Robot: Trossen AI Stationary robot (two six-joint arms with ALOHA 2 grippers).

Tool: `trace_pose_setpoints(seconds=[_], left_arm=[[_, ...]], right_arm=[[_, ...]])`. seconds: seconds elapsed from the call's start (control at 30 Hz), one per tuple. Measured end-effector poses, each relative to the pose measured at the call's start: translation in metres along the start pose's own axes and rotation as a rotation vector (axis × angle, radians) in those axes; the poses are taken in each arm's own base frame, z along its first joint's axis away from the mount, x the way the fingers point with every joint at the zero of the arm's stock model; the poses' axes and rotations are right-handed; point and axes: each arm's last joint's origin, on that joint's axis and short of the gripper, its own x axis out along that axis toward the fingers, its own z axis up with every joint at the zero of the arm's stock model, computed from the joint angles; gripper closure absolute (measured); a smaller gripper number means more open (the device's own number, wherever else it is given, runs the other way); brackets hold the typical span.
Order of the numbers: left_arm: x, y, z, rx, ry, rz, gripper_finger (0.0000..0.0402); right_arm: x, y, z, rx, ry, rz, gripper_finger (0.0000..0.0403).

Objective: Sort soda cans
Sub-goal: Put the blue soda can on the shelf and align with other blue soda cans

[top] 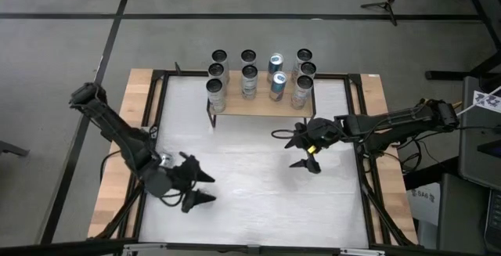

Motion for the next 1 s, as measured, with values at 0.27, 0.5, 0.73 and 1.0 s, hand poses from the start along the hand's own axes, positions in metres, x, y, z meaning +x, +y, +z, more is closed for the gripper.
trace_pose_setpoints(seconds=[0.27,0.5,0.73,1.0], left_arm=[[-0.019,-0.006,-0.030,0.040,0.090,0.018,0.0052],[-0.033,-0.003,-0.045,0.161,-0.005,0.115,0.0052],[-0.031,-0.001,-0.064,0.252,0.014,0.151,0.0052],[-0.030,0.006,-0.084,0.278,0.068,0.212,0.0052]], right_arm=[[0.000,-0.002,0.000,0.096,-0.010,-0.073,0.0047],[0.000,-0.004,0.000,0.166,-0.022,-0.129,0.0047],[0.000,-0.004,0.001,0.179,-0.031,-0.148,0.0047],[-0.001,-0.004,0.006,0.172,-0.085,-0.156,0.0047]])
